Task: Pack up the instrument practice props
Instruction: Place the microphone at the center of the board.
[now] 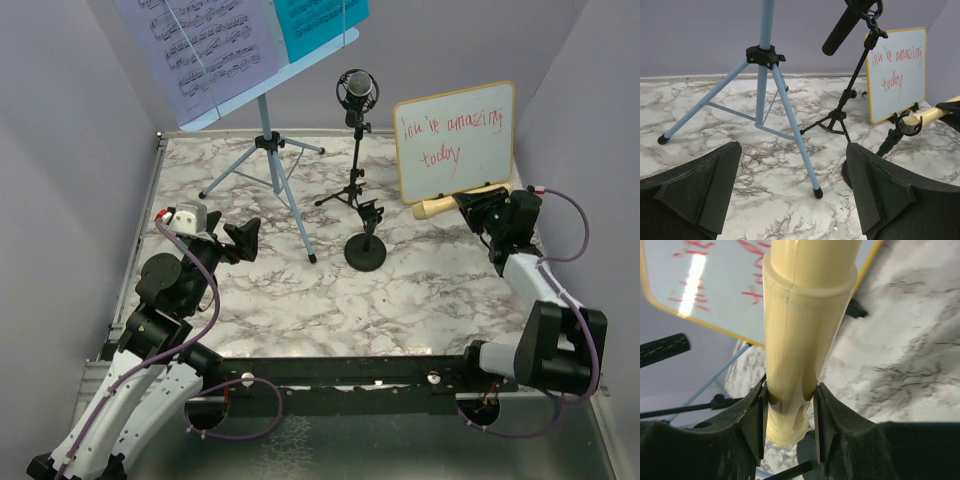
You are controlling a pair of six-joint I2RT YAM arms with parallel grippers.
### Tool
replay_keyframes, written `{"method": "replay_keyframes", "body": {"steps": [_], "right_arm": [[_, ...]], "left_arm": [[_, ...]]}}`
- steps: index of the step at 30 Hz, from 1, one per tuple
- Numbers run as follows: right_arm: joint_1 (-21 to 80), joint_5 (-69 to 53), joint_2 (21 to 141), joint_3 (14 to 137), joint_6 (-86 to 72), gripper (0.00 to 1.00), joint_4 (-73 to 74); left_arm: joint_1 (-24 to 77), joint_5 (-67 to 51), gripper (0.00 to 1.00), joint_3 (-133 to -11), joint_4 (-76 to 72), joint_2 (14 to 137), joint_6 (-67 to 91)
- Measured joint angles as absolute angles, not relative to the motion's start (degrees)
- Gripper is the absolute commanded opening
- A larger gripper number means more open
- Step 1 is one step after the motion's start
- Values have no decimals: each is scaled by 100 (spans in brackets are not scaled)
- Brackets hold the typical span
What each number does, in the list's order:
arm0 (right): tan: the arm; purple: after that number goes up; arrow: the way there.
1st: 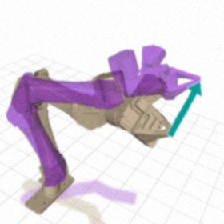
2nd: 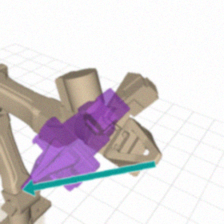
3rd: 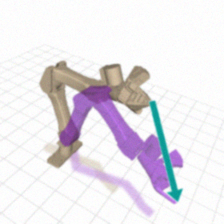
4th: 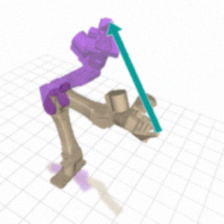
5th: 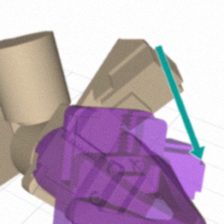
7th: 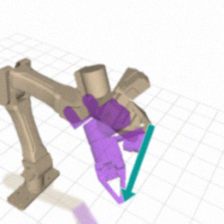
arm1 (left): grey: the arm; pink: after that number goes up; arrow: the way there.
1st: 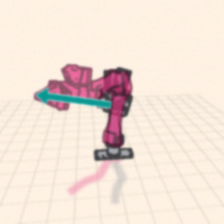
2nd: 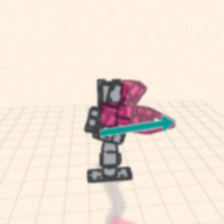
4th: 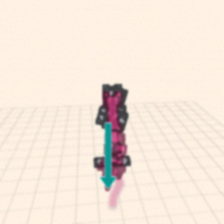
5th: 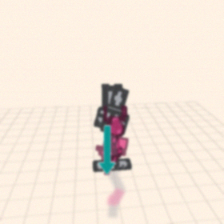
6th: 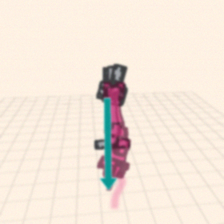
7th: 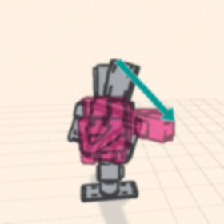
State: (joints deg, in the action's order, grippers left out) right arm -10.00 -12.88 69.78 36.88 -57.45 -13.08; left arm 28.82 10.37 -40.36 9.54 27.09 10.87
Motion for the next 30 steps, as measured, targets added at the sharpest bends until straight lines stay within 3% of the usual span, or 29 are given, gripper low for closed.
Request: {"method": "replay_keyframes", "body": {"steps": [11, 21, 30], "right_arm": [[-1892, -2161, 9247, 4377, -5194, 9, -1184], [-2038, -2585, 10466, 5400, -4794, 36, -908], [-2075, -2689, 10728, 5612, -4810, 61, -827]], "left_arm": [[2882, 1144, 94, -4036, 956, 2641, 1004], [2882, 1184, 94, -4036, 958, 2604, 998], [2882, 1212, 94, -4036, 958, 2602, 998]]}}
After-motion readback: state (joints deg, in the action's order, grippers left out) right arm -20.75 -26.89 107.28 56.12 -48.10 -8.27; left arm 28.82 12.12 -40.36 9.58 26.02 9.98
